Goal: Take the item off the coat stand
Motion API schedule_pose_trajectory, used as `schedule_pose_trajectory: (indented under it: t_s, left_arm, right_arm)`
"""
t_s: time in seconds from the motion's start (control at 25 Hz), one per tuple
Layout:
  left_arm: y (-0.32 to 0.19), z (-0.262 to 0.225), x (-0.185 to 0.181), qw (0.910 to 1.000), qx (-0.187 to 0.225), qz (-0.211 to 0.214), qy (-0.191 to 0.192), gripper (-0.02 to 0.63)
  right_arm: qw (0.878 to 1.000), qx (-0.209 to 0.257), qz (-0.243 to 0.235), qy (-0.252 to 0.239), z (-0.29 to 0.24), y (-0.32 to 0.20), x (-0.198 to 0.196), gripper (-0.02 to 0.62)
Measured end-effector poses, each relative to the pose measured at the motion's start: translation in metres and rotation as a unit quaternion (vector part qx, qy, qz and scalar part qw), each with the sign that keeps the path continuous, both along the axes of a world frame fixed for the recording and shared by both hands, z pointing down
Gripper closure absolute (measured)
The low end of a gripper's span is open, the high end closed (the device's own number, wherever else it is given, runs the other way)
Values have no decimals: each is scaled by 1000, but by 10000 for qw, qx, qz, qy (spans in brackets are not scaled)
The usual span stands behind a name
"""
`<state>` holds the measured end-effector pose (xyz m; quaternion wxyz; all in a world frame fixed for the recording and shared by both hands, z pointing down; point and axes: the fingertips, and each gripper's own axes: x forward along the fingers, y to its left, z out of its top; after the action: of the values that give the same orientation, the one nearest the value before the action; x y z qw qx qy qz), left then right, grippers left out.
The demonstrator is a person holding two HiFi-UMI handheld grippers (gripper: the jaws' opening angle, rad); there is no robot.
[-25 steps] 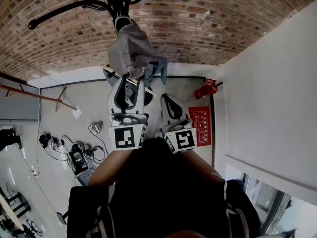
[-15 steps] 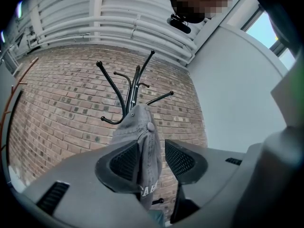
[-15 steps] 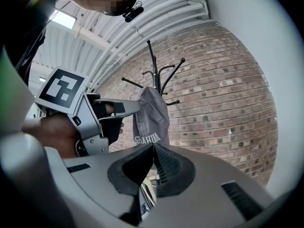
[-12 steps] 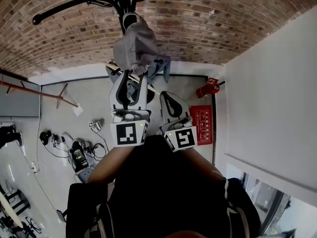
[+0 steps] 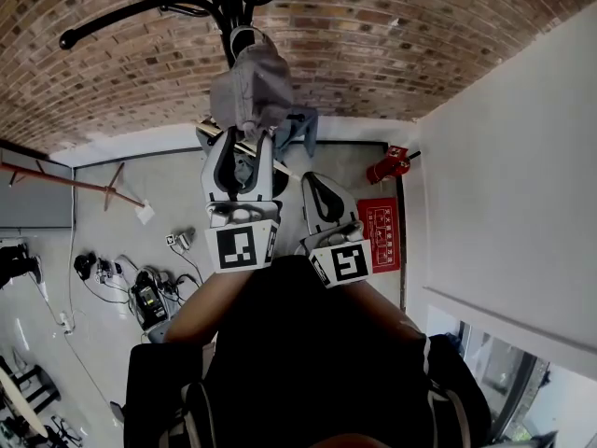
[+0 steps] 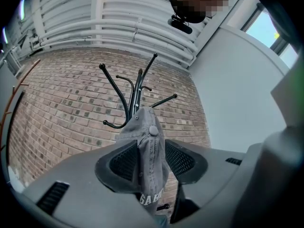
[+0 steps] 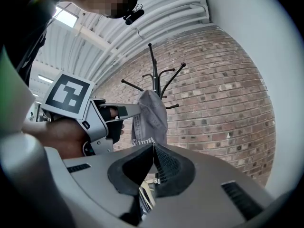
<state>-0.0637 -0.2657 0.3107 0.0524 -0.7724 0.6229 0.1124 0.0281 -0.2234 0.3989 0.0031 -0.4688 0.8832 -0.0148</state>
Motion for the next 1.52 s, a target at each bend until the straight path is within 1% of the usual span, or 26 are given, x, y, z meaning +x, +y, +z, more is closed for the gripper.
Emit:
schedule_pose_trajectory:
  t_s: [0.24,0.56,0.84,1.16,1.52]
  left_arm:
    - [-8,-7,-4,10000,76,32,-9,428]
    - [-12,-7,2,9998,24,170,54,430]
    - [-12,-8,3,9998,-25,180,42,433]
    - [-2,-8,6,9997,-98,193,98,500]
    - [11,-23,8,9997,80,209,22,518]
  right_arm:
    - [10000,-43,32,13,2,-2,-3,577]
    - [10000,-65,39,43,3,-2,-7,577]
    - [9999,-82,60,70,3,1,-4,577]
    - [9999,-107,53,40,3,10,0,577]
    - [9999,-87,133,-27,4,23,8,577]
